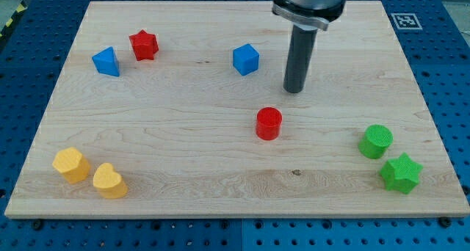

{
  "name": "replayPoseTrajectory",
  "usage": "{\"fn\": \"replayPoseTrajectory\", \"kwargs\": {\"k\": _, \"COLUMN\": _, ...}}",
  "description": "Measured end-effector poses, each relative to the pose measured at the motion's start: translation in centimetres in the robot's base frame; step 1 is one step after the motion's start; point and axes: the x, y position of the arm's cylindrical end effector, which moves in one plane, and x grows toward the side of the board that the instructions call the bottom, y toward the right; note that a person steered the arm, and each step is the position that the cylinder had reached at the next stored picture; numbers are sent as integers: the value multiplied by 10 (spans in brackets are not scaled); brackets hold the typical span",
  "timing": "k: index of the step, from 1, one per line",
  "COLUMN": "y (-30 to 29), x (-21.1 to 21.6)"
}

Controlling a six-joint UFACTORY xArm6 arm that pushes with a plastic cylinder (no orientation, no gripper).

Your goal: Slide blue cube to blue triangle

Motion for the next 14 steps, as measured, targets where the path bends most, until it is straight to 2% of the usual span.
{"fn": "replayPoseTrajectory", "kwargs": {"k": 1, "y": 5, "x": -9}}
{"fn": "replayPoseTrajectory", "kwargs": {"k": 2, "y": 5, "x": -56}}
{"fn": "replayPoseTrajectory", "kwargs": {"k": 3, "y": 3, "x": -73}}
{"fn": "replayPoseTrajectory", "kwargs": {"k": 4, "y": -10, "x": -72}}
{"fn": "replayPoseTrajectory", "kwargs": {"k": 7, "y": -98, "x": -57}}
{"fn": "replayPoseTrajectory", "kwargs": {"k": 9, "y": -107, "x": -54}}
{"fn": "replayPoseTrajectory", "kwargs": {"k": 14, "y": -197, "x": -53}}
